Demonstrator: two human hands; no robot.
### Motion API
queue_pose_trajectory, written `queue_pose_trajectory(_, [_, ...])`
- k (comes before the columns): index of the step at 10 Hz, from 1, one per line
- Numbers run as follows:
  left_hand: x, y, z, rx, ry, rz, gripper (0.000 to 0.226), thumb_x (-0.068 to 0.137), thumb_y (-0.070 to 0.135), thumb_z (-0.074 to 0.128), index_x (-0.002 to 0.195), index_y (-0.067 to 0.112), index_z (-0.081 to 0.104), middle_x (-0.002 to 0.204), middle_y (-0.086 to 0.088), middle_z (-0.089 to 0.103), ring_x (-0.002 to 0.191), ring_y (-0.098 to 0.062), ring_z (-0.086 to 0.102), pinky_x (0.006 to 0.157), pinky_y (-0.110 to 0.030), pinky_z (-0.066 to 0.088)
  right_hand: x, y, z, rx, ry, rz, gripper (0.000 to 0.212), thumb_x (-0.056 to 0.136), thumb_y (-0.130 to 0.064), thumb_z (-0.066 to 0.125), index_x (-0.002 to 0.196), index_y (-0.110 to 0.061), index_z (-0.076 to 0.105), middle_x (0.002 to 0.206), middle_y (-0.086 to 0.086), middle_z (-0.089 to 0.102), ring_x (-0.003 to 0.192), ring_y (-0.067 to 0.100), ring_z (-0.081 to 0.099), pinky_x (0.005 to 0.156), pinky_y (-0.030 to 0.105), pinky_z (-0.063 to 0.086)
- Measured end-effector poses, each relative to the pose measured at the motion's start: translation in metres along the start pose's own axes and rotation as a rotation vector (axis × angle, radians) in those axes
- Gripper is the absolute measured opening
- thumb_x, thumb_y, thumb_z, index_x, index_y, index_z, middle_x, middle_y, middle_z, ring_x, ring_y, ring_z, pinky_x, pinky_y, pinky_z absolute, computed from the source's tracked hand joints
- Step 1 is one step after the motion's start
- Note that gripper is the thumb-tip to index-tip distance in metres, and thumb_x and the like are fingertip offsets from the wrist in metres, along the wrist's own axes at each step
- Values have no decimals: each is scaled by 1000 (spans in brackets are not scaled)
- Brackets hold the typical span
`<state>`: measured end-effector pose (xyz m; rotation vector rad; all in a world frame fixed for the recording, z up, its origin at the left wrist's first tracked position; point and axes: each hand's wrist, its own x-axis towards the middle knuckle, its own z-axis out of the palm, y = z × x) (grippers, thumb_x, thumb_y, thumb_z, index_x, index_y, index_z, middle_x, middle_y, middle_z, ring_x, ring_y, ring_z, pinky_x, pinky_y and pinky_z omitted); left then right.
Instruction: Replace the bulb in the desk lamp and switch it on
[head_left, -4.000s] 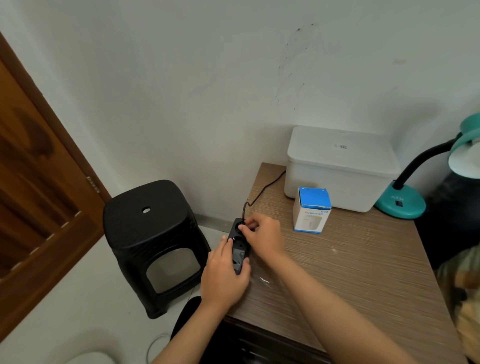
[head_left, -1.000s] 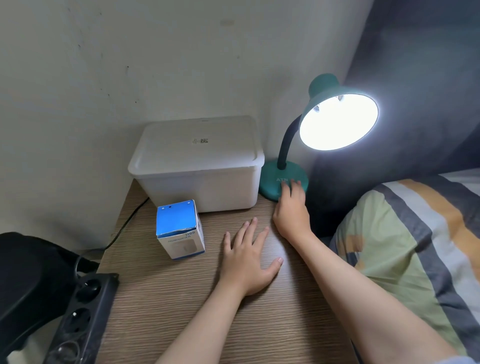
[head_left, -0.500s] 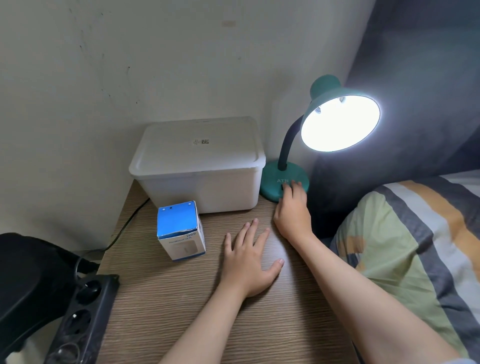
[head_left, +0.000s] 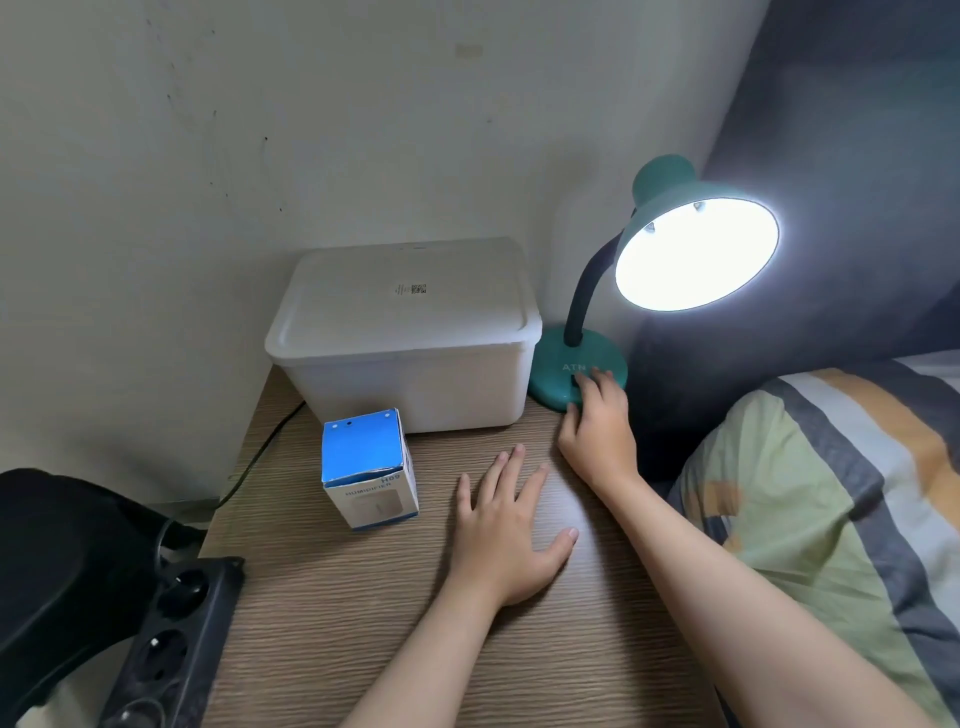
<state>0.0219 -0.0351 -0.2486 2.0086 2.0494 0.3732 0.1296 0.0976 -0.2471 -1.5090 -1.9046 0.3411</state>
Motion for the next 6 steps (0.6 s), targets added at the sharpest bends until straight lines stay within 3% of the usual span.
queue_pose_trajectory(4, [-1, -2, -6, -42, -55, 21, 73, 80, 68, 35, 143, 35, 17, 158, 7, -2, 145, -12, -6, 114, -52, -6, -9, -9, -8, -53, -9, 62, 49, 92, -13, 48, 139, -8, 37, 150, 17, 30, 143, 31, 20, 111, 45, 31])
queue_pose_trajectory(5, [1, 1, -13, -80, -93, -16, 75, 77, 70, 40, 141, 36, 21, 158, 8, 1, 145, -12, -4, 115, -51, -5, -28, -20, -22, 57, 20, 88, 46, 90, -8, 49, 136, -5, 42, 142, 19, 42, 135, 33, 33, 113, 44, 31])
queue_pose_trajectory(6, [7, 3, -25, -193, -192, -63, 76, 74, 67, 50, 139, 34, 29, 158, 9, 7, 145, -14, 1, 116, -49, -3, -56, -40, -39, 220, 181, -45, 30, 87, -3, 53, 116, -1, 59, 117, 19, 61, 116, 30, 56, 105, 34, 41])
